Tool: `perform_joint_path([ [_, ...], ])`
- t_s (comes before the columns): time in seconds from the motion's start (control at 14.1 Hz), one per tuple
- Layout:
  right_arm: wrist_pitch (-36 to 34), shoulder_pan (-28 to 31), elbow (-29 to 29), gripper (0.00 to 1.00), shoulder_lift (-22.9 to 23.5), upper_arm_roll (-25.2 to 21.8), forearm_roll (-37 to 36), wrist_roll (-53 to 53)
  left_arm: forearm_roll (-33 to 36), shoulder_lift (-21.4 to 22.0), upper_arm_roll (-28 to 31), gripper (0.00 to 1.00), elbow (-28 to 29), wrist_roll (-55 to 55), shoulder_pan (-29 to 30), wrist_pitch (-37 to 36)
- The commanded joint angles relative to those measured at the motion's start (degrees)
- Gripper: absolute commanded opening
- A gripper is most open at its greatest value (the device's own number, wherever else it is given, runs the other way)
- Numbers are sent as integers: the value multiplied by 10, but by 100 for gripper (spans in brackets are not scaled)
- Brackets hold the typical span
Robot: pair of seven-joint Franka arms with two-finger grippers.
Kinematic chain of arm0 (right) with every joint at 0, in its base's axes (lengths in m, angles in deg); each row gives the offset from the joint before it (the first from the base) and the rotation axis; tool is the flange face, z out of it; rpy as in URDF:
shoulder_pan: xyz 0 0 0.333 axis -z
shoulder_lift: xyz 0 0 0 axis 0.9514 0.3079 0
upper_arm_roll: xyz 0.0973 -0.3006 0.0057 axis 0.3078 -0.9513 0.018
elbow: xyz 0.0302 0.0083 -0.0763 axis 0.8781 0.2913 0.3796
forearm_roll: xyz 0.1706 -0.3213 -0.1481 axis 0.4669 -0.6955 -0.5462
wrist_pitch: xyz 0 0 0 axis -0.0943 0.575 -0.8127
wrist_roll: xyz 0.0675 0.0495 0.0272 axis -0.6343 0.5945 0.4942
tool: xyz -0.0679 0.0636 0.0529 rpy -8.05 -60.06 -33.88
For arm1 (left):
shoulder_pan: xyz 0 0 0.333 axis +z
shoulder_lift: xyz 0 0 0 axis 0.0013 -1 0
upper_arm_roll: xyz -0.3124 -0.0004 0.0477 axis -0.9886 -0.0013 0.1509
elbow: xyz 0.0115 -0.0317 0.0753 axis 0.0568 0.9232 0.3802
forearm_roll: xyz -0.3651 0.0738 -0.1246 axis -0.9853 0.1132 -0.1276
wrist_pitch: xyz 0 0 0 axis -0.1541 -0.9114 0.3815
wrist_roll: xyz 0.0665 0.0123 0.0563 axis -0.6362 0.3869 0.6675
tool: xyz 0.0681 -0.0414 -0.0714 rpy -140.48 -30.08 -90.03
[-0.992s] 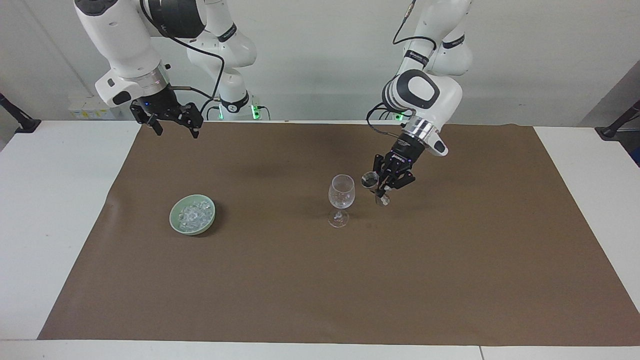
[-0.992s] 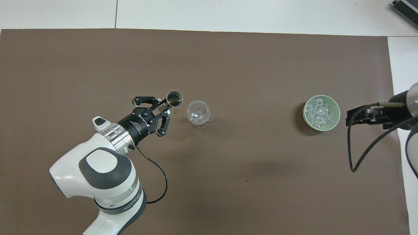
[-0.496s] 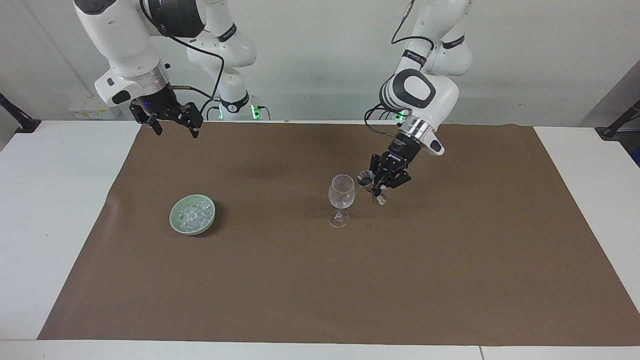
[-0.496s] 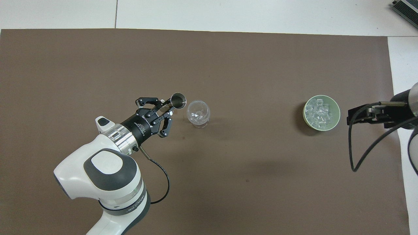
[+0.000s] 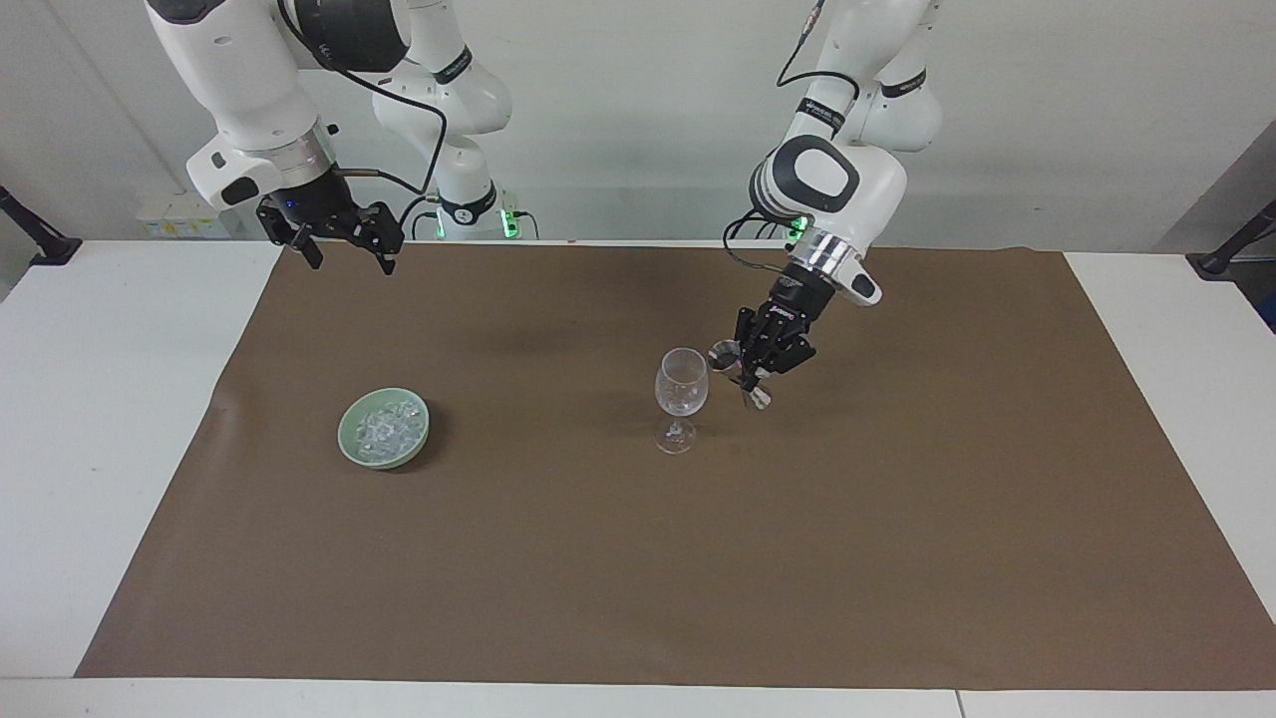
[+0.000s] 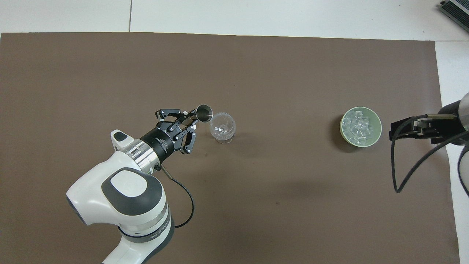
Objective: Pour wine and add ice with both arms
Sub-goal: 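Position the jigger above the wine glass rim with the left gripper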
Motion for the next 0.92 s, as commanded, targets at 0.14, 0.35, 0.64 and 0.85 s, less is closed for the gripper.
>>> perform_joint_path([
  [0.14,6,5,-4,100,1,2,12,-13,18,-12,1,0,-18,-7,-12,29],
  [0.35,6,5,-4,100,0,2,12,-13,23,-15,1,0,-23,-8,-17,34],
  [0.64,7,5,-4,100,0,2,12,-12,28,-15,1,0,-24,-25,-17,35],
  [0.85,7,5,-3,100,0,2,12,-12,28,-15,1,0,-25,-35,-17,36],
])
